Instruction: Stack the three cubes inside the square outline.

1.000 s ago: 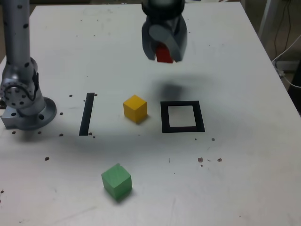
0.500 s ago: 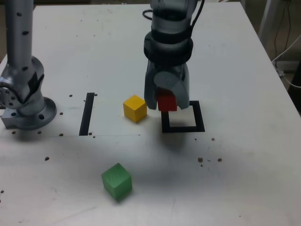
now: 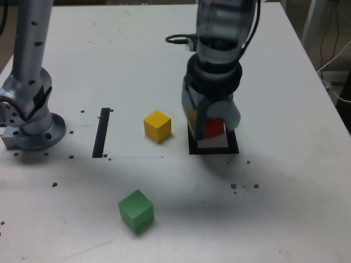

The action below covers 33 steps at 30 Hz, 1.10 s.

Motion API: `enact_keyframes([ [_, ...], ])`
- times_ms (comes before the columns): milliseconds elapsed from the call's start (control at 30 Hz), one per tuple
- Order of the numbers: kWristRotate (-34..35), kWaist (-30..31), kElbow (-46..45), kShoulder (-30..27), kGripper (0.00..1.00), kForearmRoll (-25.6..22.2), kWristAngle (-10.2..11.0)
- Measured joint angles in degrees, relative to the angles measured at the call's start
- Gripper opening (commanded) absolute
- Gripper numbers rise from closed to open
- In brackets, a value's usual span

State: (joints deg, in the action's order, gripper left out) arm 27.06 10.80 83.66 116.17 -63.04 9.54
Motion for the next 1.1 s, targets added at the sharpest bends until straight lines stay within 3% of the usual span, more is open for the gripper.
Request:
enact_keyframes([
  [267, -0.1, -1.0, 0.2, 0.5, 0.22, 0.5, 2.0],
  [833, -5.9, -1.0, -0.4, 1.7, 0.23, 1.7, 0.7],
  [1100, -7.0, -1.0, -1.2, 2.4, 0.29, 1.7, 1.3],
])
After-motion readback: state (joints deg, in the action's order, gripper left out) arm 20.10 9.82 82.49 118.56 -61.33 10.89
